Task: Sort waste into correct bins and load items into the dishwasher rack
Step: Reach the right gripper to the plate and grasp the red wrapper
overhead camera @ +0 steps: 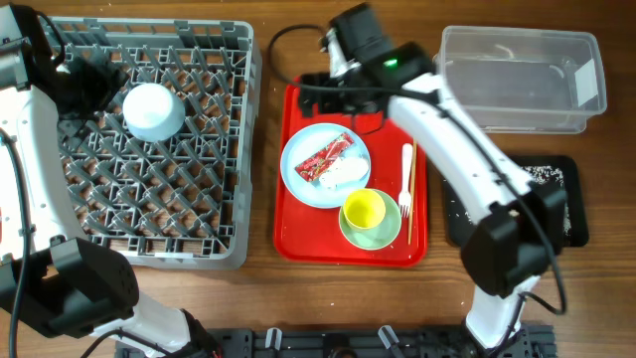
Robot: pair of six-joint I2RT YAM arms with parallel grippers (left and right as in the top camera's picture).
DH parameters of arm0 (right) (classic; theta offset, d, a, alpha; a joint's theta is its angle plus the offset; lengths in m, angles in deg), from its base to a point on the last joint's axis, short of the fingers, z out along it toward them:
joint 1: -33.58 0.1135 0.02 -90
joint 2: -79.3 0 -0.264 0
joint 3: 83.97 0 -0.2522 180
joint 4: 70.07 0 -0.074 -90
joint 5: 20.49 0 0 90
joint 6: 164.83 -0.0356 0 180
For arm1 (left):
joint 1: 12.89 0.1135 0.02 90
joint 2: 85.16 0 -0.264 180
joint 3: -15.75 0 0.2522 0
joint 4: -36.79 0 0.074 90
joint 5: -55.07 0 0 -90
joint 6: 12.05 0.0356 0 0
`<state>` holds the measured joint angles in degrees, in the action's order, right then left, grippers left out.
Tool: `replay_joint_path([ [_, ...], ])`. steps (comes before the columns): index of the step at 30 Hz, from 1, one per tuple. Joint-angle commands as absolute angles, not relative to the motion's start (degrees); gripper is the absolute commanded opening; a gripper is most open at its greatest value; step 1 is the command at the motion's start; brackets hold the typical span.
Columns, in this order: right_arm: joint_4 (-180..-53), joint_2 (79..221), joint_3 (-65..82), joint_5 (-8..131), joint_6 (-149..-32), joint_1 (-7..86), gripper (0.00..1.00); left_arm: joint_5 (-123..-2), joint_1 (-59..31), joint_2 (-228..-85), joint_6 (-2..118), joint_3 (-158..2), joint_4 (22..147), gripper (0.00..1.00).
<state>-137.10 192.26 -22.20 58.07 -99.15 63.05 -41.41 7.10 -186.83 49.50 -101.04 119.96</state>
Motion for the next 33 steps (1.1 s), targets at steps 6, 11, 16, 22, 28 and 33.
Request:
replay_joint_path([
  [6, -141.06, 202.76, -23.84, 66.66, -114.58, 72.69, 0.57, -41.92, 7.2, -187.07, 48.74, -100.97, 122.04, 1.0],
  [11, -145.34, 205.25, -23.16, 73.76, -121.86, 73.28, 0.5, -41.92, 7.2, -187.07, 48.74, -100.97, 122.21, 1.0],
  [16, -145.08, 207.37, -20.63, 75.95, -123.06, 73.28, 0.6, -41.92, 7.2, -187.07, 48.74, -100.97, 122.41, 1.0],
  [22, -141.52, 207.45, -18.53, 75.95, -122.8, 73.28, 0.62, -41.92, 7.2, -187.07, 48.74, -100.97, 122.39, 1.0],
  [28, -141.26, 207.52, -18.53, 75.99, -122.8, 73.28, 0.55, -41.92, 7.2, -187.07, 48.74, -100.97, 122.39, 1.0],
  [33, -141.52, 208.81, -18.53, 75.95, -122.82, 73.28, 0.54, -41.92, 7.2, -187.07, 48.76, -100.97, 122.43, 1.0],
])
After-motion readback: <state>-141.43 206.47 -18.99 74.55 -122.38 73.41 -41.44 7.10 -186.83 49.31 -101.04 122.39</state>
